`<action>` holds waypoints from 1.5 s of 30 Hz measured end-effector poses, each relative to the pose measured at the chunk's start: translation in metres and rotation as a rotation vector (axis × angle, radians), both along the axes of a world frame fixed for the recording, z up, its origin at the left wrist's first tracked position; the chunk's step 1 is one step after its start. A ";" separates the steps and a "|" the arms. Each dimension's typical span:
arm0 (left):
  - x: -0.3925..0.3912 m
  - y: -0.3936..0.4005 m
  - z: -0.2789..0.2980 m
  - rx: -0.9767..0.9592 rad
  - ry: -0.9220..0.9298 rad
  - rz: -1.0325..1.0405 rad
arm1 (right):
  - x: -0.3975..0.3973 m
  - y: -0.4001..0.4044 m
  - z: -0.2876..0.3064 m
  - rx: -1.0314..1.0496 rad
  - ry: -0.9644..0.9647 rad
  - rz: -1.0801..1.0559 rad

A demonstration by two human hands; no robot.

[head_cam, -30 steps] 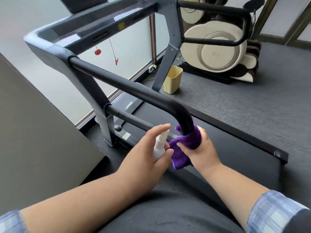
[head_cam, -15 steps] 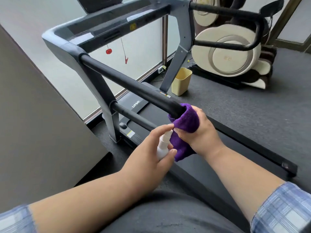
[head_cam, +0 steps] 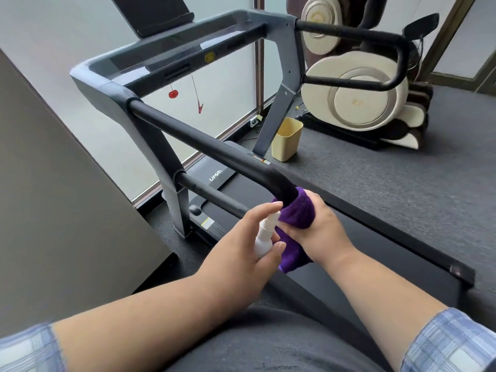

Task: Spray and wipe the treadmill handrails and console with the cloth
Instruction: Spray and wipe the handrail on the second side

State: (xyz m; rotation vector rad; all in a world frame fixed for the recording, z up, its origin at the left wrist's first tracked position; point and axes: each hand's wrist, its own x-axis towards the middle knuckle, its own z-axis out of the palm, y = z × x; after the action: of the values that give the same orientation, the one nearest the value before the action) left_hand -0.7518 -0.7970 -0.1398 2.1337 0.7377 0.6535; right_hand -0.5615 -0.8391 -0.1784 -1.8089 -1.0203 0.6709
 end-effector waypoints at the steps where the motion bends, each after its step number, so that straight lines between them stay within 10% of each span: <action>1: -0.001 0.001 0.000 0.011 -0.009 0.001 | -0.001 0.003 0.009 -0.003 -0.025 0.001; 21: -0.078 0.172 0.003 -0.050 -0.279 0.160 | -0.105 0.186 0.120 -0.638 -1.043 0.024; 45: -0.153 0.340 -0.013 -0.122 -0.390 0.046 | -0.203 0.408 0.103 -0.413 -1.194 -0.018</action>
State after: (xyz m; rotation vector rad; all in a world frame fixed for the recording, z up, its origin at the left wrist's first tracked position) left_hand -0.9052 -0.4574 -0.1524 1.8079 0.5939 0.9883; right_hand -0.7646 -0.4307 -0.0756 -2.6314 -1.6736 -0.3579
